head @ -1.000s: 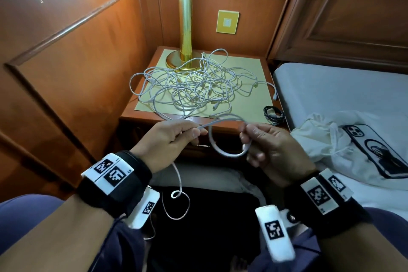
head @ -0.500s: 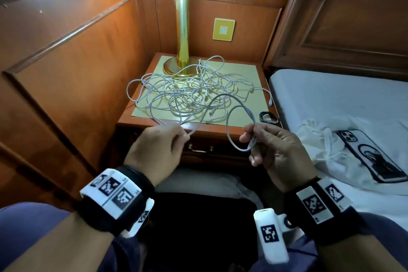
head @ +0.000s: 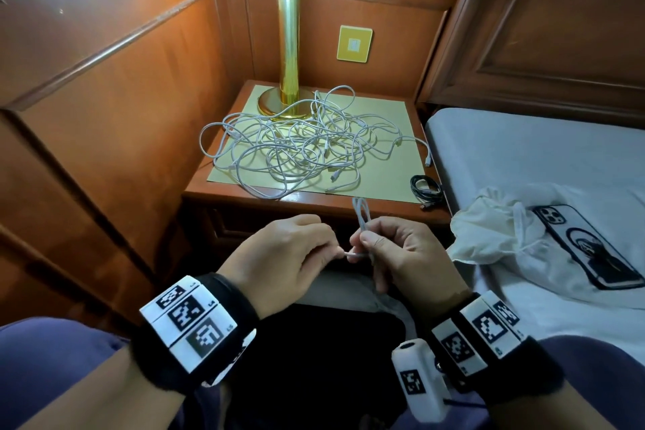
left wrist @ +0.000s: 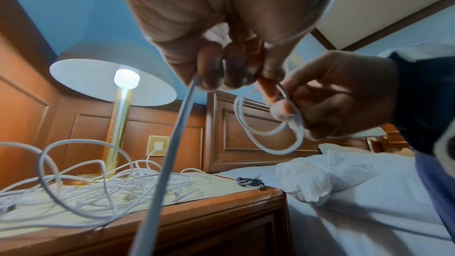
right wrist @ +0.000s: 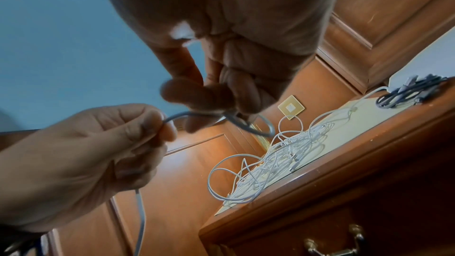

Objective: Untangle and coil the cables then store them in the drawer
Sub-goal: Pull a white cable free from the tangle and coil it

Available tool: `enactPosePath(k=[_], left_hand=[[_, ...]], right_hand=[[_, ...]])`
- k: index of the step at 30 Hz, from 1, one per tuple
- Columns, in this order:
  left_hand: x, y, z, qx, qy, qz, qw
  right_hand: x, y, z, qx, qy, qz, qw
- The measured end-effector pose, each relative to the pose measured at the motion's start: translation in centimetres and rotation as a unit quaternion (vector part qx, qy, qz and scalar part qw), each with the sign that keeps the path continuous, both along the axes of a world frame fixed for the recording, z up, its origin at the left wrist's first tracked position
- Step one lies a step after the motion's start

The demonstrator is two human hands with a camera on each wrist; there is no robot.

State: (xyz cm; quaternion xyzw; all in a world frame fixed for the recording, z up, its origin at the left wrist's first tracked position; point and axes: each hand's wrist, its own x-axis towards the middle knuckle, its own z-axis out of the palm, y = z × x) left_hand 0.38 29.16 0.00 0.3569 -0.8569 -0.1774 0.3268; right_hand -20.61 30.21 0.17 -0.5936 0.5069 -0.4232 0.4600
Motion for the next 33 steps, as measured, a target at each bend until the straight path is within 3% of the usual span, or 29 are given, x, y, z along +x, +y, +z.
enactPosePath(k=[4, 8, 12, 19, 22, 27, 33], left_hand=[[0.6, -0.8, 0.1, -0.014, 0.033, 0.045, 0.998], [1.3, -1.7, -0.6, 0.01, 0.067, 0.035, 0.997], [0.4, -1.0, -0.9, 0.066, 0.084, 0.016, 0.994], [-0.4, -1.3, 0.0, -0.006, 0.084, 0.036, 0.996], [-0.6, -1.1, -0.3, 0.003, 0.104, 0.05, 0.993], [-0.6, -0.8, -0.4, 0.054, 0.104, 0.089, 0.989], [-0.5, -0.9, -0.4, 0.032, 0.199, 0.139, 0.97]], right_hand=[[0.1, -0.3, -0.1, 0.053, 0.027, 0.053, 0.997], [0.2, 0.2, 0.8, 0.139, -0.081, 0.09, 0.983], [0.1, 0.2, 1.6, 0.16, -0.161, 0.081, 0.97], [0.8, 0.3, 1.2, 0.148, -0.153, 0.07, 0.975], [1.3, 0.5, 0.9, 0.143, -0.148, 0.062, 0.977], [1.4, 0.6, 1.4, 0.134, -0.214, 0.026, 0.967], [0.9, 0.3, 1.2, 0.12, -0.206, 0.001, 0.971]])
